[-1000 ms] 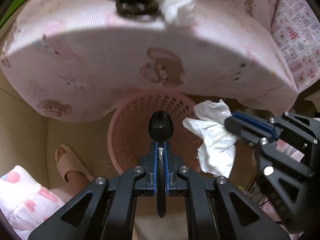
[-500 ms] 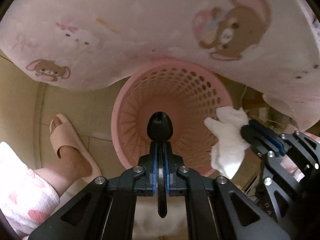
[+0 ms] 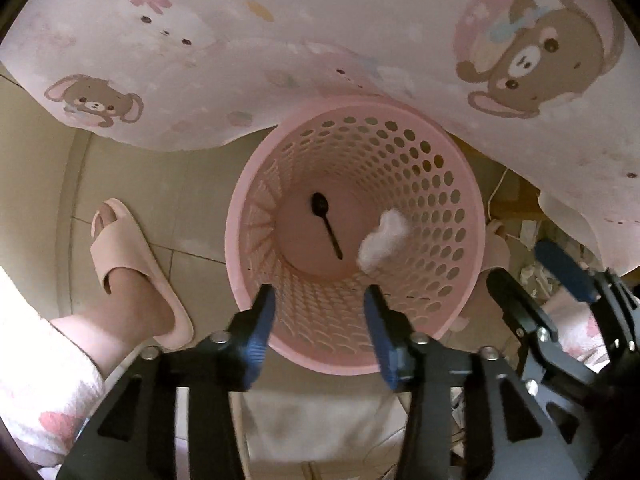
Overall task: Collect trash
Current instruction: 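Open both tools to drop spoon and tissue into the wastebasket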
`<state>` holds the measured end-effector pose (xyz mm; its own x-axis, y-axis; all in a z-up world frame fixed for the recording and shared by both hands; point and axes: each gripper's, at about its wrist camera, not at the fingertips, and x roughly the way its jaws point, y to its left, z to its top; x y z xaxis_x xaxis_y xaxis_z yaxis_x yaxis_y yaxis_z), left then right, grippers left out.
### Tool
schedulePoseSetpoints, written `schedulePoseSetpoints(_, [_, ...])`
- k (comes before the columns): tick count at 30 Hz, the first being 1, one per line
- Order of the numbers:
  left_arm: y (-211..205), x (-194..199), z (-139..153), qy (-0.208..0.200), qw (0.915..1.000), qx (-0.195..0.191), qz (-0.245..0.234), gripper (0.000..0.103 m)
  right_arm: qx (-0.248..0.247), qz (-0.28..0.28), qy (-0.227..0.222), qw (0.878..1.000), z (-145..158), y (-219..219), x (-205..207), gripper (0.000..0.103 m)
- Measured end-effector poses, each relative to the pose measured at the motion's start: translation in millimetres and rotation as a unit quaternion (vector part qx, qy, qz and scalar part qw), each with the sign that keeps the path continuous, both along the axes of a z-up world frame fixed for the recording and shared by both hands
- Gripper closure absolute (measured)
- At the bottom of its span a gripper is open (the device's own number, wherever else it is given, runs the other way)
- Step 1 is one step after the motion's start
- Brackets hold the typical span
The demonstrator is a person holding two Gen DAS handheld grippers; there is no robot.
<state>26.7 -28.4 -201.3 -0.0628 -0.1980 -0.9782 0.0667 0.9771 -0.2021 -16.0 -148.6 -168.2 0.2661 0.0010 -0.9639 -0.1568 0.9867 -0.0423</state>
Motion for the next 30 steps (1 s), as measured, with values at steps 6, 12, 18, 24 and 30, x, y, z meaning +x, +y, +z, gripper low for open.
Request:
schedulePoseSetpoints(6, [1.7,0.2,5.2,-0.007,0.9998,0.019,-0.002,0.047,-0.005,0.000,-0.008,1.000,7.7,-0.2,-0.3,0.039])
schedulePoseSetpoints(12, [3.8,1.3,20.6,-0.036,0.9988,0.034,-0.002,0.047,-0.009,-0.002,-0.025,1.000,20.7,-3.3,-0.2,0.039])
schedulePoseSetpoints(18, [9.4,6.3,51.3,-0.108,0.9920,0.065,0.001,0.047,-0.007,-0.011,-0.067,0.998,50.2,-11.0,-4.9,0.035])
schedulePoseSetpoints(24, [18.1,3.7,91.8,-0.192,0.9786,0.074,0.008,0.047,0.013,0.004,-0.113,0.994,81.5,-9.8,-18.7,0.031])
schedulePoseSetpoints(30, [24.0,-3.2,130.1,-0.283,0.9538,0.101,0.010,0.047,0.013,0.016,-0.187,0.982,120.3,-6.0,-37.1,0.030])
